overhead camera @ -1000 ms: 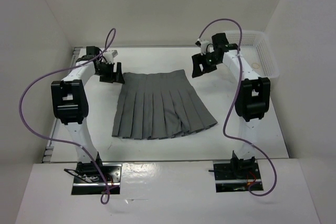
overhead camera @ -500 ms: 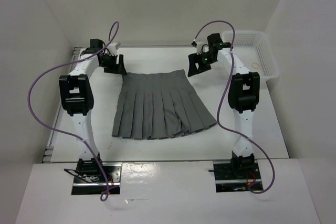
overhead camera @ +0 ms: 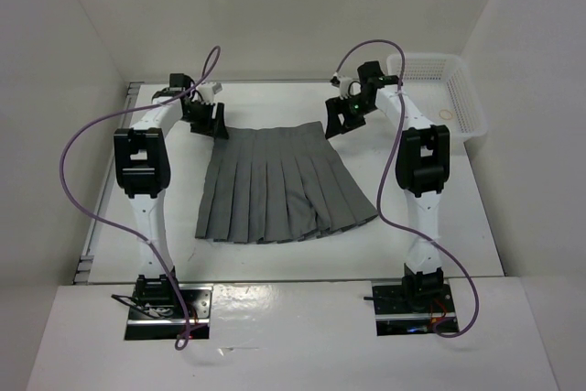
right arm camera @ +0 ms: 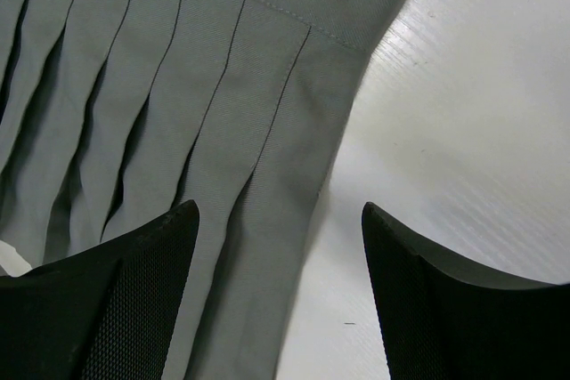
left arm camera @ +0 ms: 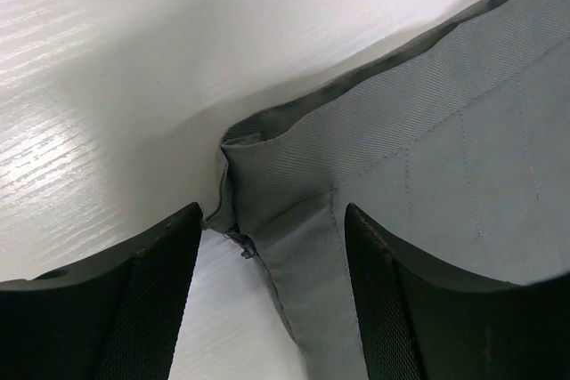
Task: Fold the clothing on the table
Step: Flatten the skirt out, then fold the skirt
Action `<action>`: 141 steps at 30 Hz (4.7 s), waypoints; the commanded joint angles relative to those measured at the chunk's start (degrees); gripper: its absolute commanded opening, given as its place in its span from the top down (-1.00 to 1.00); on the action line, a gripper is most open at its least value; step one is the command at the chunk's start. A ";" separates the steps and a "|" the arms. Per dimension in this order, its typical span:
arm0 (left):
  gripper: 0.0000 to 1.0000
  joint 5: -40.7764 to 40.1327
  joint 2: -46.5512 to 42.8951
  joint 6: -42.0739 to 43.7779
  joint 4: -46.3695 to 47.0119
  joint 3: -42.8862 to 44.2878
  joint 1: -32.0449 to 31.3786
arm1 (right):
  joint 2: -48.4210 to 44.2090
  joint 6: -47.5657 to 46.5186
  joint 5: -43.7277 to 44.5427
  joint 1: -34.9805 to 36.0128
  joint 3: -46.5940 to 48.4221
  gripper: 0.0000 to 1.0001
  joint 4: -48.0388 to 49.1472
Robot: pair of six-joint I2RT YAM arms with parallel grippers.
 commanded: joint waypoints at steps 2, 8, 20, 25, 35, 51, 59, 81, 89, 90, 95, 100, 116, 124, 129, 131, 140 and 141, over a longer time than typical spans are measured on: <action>-0.44 -0.54 1.81 2.62 0.03 3.29 0.27 | 0.58 -0.98 -1.00 1.09 2.54 -0.56 -0.90; -0.41 -1.07 2.95 2.62 0.03 6.01 0.27 | 1.10 -1.51 -1.00 1.61 2.54 -0.56 -1.42; 0.36 0.07 4.63 3.76 -2.43 7.60 -0.26 | 1.10 -1.51 -0.47 2.15 2.54 -0.56 -1.42; 0.80 0.69 4.63 3.76 -2.43 6.54 -0.26 | 3.29 -0.98 -1.17 2.15 4.99 -0.54 -1.42; 0.90 -1.77 4.63 3.76 -2.43 5.49 -2.72 | 11.64 0.16 -1.88 2.15 17.29 -0.54 -3.62; 0.90 -2.83 4.63 3.76 -2.96 4.96 -3.25 | 17.01 0.16 1.64 1.62 22.40 -0.30 -6.08; 0.90 -2.83 3.57 3.76 -2.44 3.20 -3.25 | 19.64 0.69 2.78 1.62 26.09 -0.25 -6.69; 0.90 -2.83 1.99 3.76 -2.43 0.48 -3.25 | 23.52 1.22 2.78 2.67 31.37 0.01 -7.75; 0.90 -2.83 1.99 3.76 -1.91 -0.05 -3.77 | 25.19 1.22 3.83 3.20 33.03 0.09 -7.75; 0.90 -2.31 1.99 3.76 -1.91 -0.05 -3.77 | 25.19 1.74 3.83 3.20 33.04 0.14 -7.75; 0.92 -2.30 1.99 3.76 -1.91 -0.05 -3.77 | 25.71 2.27 4.89 3.20 33.65 0.39 -7.75; 0.95 -2.30 1.99 3.76 -1.91 -0.05 -3.77 | 26.24 4.29 9.53 4.26 34.79 0.91 -7.22; 1.00 -1.16 -0.29 1.57 -4.46 13.04 -6.06 | 15.44 6.93 16.48 5.93 35.32 1.00 -5.03; 1.00 -3.09 -0.91 1.57 -5.51 20.42 -6.06 | 11.21 8.07 24.65 5.93 35.32 1.00 -2.22; 1.00 -4.41 0.41 -0.18 -7.36 27.36 -4.83 | 9.54 8.69 29.14 5.93 34.79 1.00 -1.69; 1.00 -3.80 0.41 -0.19 -7.36 28.60 -3.60 | 8.93 9.21 29.67 5.93 34.19 1.00 -1.69; 1.00 -1.07 -8.02 2.18 -6.66 18.69 -3.07 | 1.99 6.33 28.45 5.93 30.84 1.00 -2.83; 1.00 -1.07 -9.16 2.88 -5.61 14.41 -3.07 | 0.16 5.53 27.75 5.93 29.88 1.00 -3.35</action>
